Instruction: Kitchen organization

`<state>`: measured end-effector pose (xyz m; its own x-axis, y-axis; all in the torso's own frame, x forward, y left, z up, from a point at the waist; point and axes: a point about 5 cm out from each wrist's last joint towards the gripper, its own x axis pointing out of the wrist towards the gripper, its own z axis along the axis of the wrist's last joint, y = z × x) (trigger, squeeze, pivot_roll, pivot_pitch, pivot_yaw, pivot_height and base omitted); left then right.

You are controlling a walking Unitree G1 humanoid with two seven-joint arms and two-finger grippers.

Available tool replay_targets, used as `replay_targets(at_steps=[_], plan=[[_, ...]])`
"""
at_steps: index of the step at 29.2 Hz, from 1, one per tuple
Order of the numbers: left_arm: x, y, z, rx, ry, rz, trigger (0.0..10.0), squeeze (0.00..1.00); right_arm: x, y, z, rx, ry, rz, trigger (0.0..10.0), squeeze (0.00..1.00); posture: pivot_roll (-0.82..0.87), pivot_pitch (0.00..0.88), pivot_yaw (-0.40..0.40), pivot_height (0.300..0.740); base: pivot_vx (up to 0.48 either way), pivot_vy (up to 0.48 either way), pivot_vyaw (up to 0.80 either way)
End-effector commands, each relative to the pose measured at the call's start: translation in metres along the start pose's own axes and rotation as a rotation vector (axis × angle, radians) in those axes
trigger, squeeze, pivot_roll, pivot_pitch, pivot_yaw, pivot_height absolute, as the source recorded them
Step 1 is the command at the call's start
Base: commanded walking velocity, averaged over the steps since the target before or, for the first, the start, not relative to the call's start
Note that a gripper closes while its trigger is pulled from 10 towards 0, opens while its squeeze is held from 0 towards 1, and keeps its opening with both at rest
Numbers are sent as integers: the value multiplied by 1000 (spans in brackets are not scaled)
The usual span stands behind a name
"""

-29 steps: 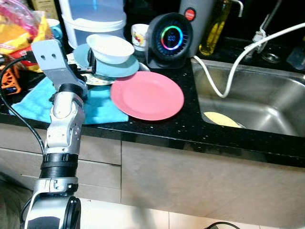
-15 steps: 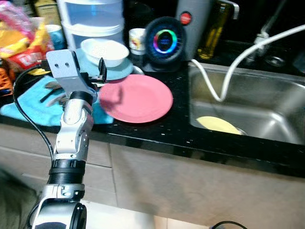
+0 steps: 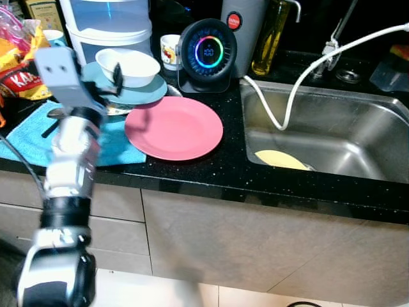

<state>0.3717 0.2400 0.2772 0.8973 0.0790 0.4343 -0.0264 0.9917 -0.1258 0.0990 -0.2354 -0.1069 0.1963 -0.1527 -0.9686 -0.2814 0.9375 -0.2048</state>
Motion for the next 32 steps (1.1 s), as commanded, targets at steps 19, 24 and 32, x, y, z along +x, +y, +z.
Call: replay_targets(at_steps=[19,24,32], plan=[[38,17,13,-128,89,-19,10000,0,-3,-8,-45,-18,90,-19,10000,0,24,164,-59,740,0,0,0],[45,8,32,-89,21,-84,10000,0,-4,-9,-54,-32,111,-22,10000,0,26,191,-68,740,0,0,0],[57,10,58,-19,-3,-71,10000,0,-6,-15,-65,-73,132,-30,10000,0,30,218,-78,740,0,0,0]])
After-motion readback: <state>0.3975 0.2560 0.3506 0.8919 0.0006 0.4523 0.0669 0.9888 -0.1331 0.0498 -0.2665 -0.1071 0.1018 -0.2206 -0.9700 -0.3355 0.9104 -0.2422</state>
